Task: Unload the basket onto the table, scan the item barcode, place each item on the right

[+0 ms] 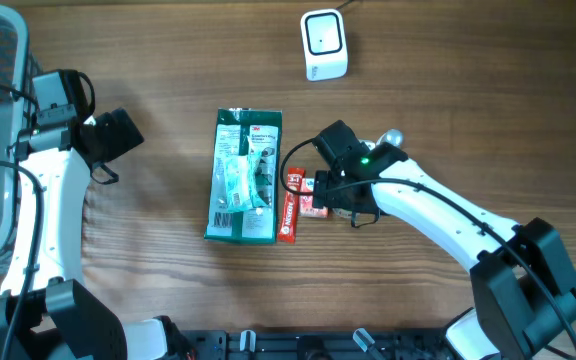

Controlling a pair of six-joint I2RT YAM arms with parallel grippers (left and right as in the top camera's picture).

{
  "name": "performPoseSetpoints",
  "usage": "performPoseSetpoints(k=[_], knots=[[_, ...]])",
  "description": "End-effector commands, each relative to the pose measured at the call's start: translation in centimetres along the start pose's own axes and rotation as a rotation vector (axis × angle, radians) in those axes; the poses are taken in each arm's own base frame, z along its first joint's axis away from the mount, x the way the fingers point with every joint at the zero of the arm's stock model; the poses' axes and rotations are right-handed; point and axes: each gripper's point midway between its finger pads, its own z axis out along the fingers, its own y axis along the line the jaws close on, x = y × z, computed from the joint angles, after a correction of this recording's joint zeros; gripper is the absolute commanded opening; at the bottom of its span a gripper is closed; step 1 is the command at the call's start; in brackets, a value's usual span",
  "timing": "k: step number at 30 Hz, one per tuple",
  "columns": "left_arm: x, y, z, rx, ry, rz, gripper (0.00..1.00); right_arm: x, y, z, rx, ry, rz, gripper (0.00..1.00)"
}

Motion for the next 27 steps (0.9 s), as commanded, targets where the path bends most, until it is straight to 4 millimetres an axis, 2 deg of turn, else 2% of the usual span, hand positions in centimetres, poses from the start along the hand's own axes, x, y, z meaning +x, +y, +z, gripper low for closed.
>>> performPoseSetpoints(k=[1,15,19,20,23,27], knots=[[-0.5,0.1,-0.4,0.001,-0.019,0.007,1.0,0.4,-0.2,0.5,0.001,0.022,0.012,0.99],[-0.5,0.1,-0.4,0.001,-0.019,0.007,1.0,0.1,0.2,0.5,-0.017,0.01,0.019,1.0],[-0.5,0.1,-0.4,0.001,-0.019,0.007,1.0,-0.3,-1.1,0.5,0.001,0.024,0.052,0.99],[-0.5,0.1,-0.4,0.001,-0.019,0.007,1.0,-0.3,-1.4,0.6,-0.007,0.037,0.06,0.99],[-0.5,0.1,-0.4,0.001,-0.019,0.007,1.0,-0.3,-0.6,0.5,-0.101,0.081,0.029,1.0],[-0.5,0.1,-0.4,0.001,-0.019,0.007,1.0,-0.6,-0.5,0.5,-0.104,0.07,0.034,0.93]])
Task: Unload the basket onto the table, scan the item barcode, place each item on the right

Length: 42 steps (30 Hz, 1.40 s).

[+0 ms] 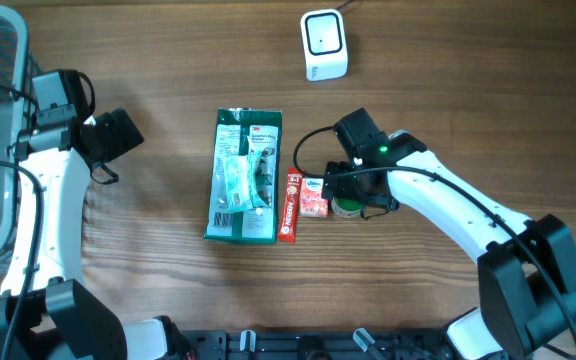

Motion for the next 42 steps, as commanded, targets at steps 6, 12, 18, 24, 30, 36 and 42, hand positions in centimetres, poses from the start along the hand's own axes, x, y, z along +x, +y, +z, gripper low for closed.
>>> performPoseSetpoints(k=[6,12,18,24,30,36,42], knots=[[-0.5,0.1,-0.4,0.001,-0.019,0.007,1.0,-0.1,0.1,1.0,-0.01,-0.021,0.03,0.81],[-0.5,0.1,-0.4,0.001,-0.019,0.006,1.0,0.9,-0.8,2.6,-0.003,-0.012,0.055,0.81],[-0.5,0.1,-0.4,0.001,-0.019,0.007,1.0,-0.1,-0.1,2.6,-0.03,-0.055,0.051,0.81],[-0.5,0.1,-0.4,0.001,-0.019,0.007,1.0,-0.8,-0.1,1.8,-0.014,-0.075,0.027,0.82],[-0.5,0.1,-0.4,0.001,-0.019,0.007,1.0,-1.2,0.6,0.2,-0.021,-0.067,-0.035,0.84],[-0.5,0.1,-0.4,0.001,-0.019,0.007,1.0,-0.7,0.6,0.2,-0.026,-0.045,-0.065,0.84],[-0.5,0.1,-0.4,0.001,-0.019,0.007,1.0,-0.3,0.6,0.7,-0.015,-0.033,-0.082,0.69]])
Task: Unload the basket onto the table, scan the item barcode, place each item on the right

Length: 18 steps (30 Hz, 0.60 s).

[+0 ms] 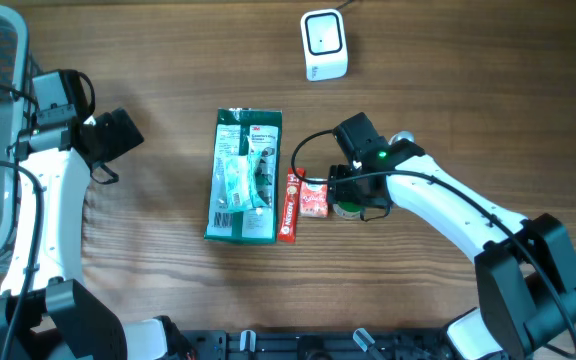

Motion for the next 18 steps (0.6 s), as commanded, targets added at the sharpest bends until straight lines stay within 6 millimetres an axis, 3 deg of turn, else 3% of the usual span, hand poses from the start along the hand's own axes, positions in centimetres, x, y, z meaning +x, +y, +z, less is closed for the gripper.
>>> performPoseSetpoints(k=[1,2,5,8,11,13,18], knots=[[-0.6,0.1,-0.4,0.001,-0.019,0.006,1.0,-0.3,0.6,-0.2,-0.008,-0.009,-0.024,0.67],[-0.6,0.1,-0.4,0.001,-0.019,0.007,1.0,-0.3,0.6,-0.2,-0.006,-0.007,-0.024,0.66],[-0.6,0.1,-0.4,0.001,-0.019,0.007,1.0,-0.2,0.6,-0.2,-0.005,-0.005,-0.028,0.79],[-0.6,0.1,-0.4,0.001,-0.019,0.006,1.0,-0.2,0.6,-0.2,-0.003,-0.006,-0.032,0.81],[-0.6,0.1,-0.4,0.001,-0.019,0.007,1.0,0.0,0.7,-0.1,0.015,-0.011,-0.053,0.81],[-0.6,0.1,-0.4,0.001,-0.019,0.007,1.0,0.1,0.4,-0.1,0.048,-0.019,-0.063,0.75],[-0.6,0.1,-0.4,0.001,-0.019,0.007,1.0,0.5,-2.6,-0.7,0.206,-0.01,-0.13,0.72]])
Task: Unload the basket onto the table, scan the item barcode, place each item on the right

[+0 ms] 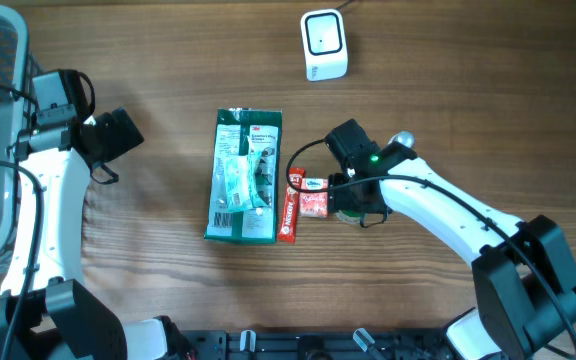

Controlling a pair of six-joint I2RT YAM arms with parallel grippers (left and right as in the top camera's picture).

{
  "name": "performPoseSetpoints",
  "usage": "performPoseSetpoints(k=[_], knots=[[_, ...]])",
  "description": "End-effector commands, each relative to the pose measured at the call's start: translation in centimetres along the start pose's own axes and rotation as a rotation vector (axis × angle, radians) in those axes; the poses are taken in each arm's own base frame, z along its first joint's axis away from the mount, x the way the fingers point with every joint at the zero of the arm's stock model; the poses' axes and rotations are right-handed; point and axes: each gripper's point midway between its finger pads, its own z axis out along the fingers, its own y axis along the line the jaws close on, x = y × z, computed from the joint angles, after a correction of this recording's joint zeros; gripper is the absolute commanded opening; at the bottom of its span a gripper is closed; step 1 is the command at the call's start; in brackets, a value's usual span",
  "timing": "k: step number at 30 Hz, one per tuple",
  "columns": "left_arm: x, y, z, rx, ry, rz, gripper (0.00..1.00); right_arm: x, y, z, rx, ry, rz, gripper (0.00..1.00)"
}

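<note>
The white barcode scanner stands at the back of the table. A small pink packet lies beside a red bar, right of a green flat package. My right gripper points down at the pink packet's right edge, and the wrist hides its fingers. A green round item shows partly under that wrist. My left gripper hovers far to the left, holding nothing that shows.
A grey mesh basket stands at the left edge. The scanner's cable runs off the back edge. Wooden tabletop lies between the scanner and the right arm.
My right gripper has shifted slightly left and toward the packet. The pink packet, tilted before, now lies squarer. The left arm has not moved.
My right gripper first covered the pink packet beside the red bar. It then stood further right, with a green round item showing beneath it. Later the packet lay tilted at its tip, and now the gripper is close over the packet's right edge.
</note>
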Motion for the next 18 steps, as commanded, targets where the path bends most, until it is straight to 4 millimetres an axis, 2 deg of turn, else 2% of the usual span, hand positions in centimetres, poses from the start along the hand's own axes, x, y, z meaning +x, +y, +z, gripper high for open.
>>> performPoseSetpoints(k=[1,4,5,6,8,11,14,16,18], knots=[[-0.5,0.1,-0.4,0.001,-0.019,0.006,1.0,-0.9,-2.1,-0.6,0.134,-0.036,-0.079,0.72],[-0.5,0.1,-0.4,0.001,-0.019,0.007,1.0,-1.4,-1.7,-1.2,0.12,-0.044,-0.091,0.76],[-0.5,0.1,-0.4,0.001,-0.019,0.007,1.0,-1.7,-1.4,-1.4,0.112,-0.05,-0.097,0.82],[-0.5,0.1,-0.4,0.001,-0.019,0.007,1.0,-1.6,-1.1,-1.4,0.092,-0.043,-0.096,0.84],[-0.5,0.1,-0.4,0.001,-0.019,0.007,1.0,-1.2,-0.3,-1.3,0.044,-0.021,-0.096,0.85],[-0.5,0.1,-0.4,0.001,-0.019,0.007,1.0,-1.3,-0.1,-1.3,0.037,-0.023,-0.097,0.88],[-0.5,0.1,-0.4,0.001,-0.019,0.006,1.0,-1.1,-0.5,-1.3,0.057,-0.019,-0.099,0.85],[-0.5,0.1,-0.4,0.001,-0.019,0.006,1.0,-1.5,-0.2,-1.3,0.047,-0.036,-0.108,0.75],[-0.5,0.1,-0.4,0.001,-0.019,0.007,1.0,-1.9,0.0,-1.3,0.038,-0.052,-0.157,0.71]])
